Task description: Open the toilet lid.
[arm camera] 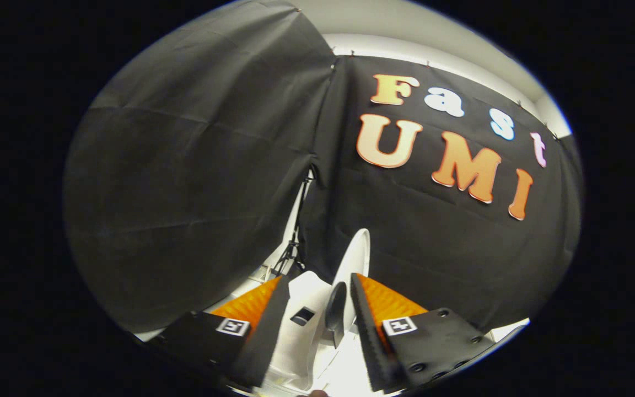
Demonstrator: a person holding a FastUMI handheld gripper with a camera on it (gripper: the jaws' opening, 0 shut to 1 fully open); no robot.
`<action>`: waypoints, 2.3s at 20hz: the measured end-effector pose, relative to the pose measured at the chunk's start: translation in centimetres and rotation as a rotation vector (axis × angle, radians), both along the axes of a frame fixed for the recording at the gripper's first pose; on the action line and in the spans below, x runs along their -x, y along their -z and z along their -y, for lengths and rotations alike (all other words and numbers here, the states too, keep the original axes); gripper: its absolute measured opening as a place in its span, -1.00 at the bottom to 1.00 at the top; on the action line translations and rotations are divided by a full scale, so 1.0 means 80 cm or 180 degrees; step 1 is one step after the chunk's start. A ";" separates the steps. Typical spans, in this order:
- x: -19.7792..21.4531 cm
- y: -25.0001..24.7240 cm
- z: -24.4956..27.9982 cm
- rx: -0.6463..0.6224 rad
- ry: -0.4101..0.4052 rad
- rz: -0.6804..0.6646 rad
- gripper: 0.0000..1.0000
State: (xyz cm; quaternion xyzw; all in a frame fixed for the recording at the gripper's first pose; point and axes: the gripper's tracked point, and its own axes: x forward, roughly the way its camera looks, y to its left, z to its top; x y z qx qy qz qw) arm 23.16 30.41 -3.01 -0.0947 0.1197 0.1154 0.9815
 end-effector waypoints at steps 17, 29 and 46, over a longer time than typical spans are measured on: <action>0.037 -0.123 0.265 -0.0489 0.0604 0.0658 0.96; 0.122 -0.042 0.467 -0.0381 0.1171 0.0480 0.96; 0.239 0.024 0.533 -0.0750 0.1441 0.0537 0.96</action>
